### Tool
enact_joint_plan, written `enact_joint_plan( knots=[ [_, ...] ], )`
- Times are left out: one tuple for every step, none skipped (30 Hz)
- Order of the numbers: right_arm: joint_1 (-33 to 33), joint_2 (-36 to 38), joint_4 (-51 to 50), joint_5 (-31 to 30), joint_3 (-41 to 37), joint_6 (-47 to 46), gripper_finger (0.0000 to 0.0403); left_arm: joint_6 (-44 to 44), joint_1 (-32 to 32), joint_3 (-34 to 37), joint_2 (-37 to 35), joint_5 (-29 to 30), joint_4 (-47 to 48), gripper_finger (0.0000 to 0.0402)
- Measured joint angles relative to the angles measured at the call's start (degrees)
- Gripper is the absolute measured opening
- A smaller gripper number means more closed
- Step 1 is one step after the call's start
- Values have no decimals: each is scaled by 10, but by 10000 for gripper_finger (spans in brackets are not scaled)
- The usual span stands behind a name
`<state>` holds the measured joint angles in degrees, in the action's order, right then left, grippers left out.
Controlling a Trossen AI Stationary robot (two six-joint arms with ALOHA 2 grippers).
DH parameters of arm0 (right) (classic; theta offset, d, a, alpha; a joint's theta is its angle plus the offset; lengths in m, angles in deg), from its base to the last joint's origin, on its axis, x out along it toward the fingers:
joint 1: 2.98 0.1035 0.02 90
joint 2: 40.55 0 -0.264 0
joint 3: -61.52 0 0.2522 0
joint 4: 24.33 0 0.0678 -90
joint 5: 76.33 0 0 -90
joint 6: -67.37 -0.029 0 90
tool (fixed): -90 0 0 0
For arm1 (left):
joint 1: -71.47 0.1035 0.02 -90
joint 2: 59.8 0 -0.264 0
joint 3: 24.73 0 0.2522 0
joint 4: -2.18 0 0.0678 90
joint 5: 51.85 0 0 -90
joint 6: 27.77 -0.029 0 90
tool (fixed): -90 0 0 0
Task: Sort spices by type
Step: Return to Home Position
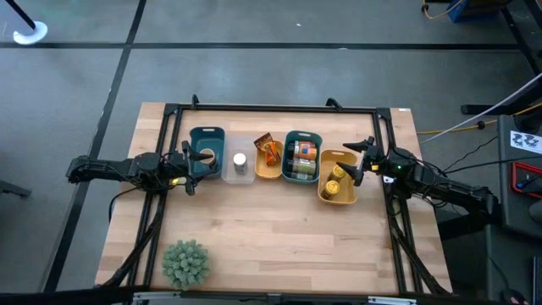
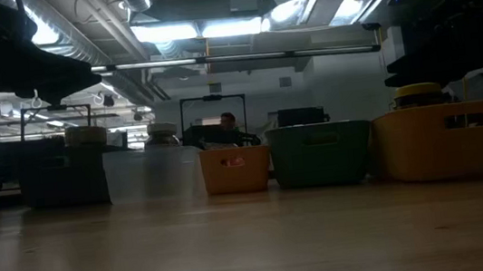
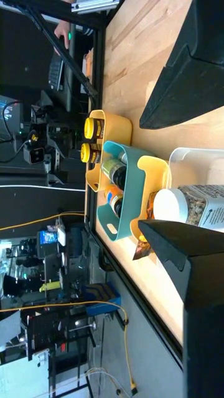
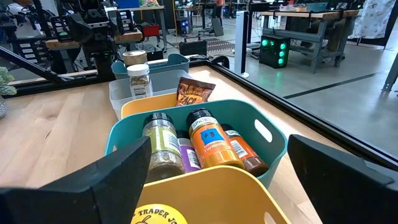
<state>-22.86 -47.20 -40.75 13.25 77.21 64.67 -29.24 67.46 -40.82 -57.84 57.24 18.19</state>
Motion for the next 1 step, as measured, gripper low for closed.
enact_joint_plan(
  knots=[
    [0,0,0,0,0,0,376,0,0,0,0,0,0,235]
  ],
)
